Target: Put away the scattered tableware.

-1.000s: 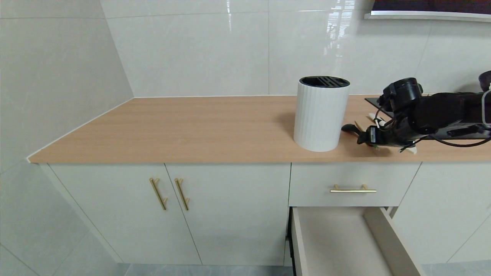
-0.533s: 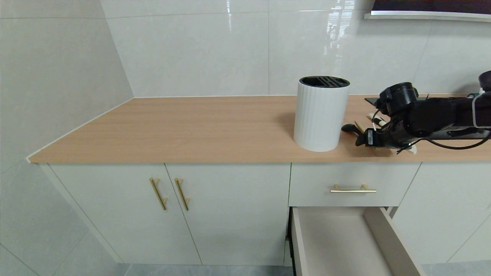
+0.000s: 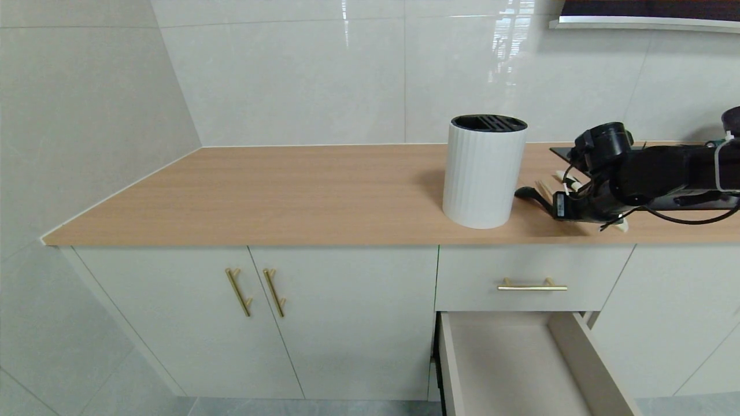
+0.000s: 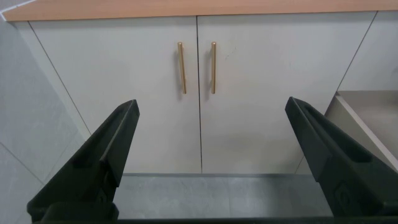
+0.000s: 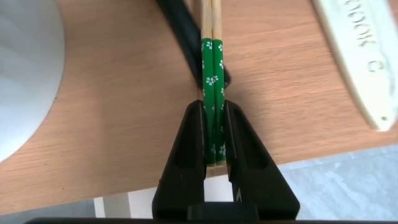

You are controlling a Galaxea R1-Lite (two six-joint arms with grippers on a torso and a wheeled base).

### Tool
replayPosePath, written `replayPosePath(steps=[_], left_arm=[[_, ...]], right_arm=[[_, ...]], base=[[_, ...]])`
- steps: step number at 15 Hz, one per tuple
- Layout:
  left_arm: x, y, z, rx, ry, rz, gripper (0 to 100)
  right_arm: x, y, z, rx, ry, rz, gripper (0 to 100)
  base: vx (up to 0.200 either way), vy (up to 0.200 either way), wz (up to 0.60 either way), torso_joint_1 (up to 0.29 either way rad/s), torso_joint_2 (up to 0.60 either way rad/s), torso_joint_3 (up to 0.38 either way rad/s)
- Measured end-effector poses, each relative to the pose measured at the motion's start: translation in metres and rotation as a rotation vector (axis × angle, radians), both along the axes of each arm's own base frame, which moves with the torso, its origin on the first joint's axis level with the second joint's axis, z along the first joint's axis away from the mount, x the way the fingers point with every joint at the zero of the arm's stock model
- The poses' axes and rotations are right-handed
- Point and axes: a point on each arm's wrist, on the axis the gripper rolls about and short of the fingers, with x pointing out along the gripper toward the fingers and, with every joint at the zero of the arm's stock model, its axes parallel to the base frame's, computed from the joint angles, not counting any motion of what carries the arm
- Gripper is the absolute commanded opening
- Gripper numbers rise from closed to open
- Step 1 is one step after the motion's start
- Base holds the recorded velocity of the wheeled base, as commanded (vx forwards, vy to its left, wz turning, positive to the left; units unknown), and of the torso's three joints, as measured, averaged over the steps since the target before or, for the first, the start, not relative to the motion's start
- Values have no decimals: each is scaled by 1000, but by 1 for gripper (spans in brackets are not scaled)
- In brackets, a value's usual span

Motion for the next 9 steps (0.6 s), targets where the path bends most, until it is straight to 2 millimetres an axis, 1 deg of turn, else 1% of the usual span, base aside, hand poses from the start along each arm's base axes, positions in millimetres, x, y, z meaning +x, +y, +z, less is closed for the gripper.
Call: replayPosePath(steps=[2,3,4,5,6,9], left_arm=[[0,0,0,0,0,0,100],[0,0,0,0,0,0,100],[0,0,0,0,0,0,100],[0,0,0,0,0,0,100],[0,0,0,0,0,0,100],[0,0,0,1,0,0,100]], right_arm=[[-6,-3,11,8,-24,-23,0],[-13,-4,18,17,-38,-30,0],[-23,-5,29,27,-55,-32,0],[-38,-6,41,36,-68,-28,0],[-57,-8,53,48,-79,-21,0],[-122,-15,86,100,-126,4,0]], base=[[0,0,0,0,0,0],[0,0,0,0,0,0],[0,0,0,0,0,0],[0,0,0,0,0,0],[0,0,0,0,0,0],[0,0,0,0,0,0]])
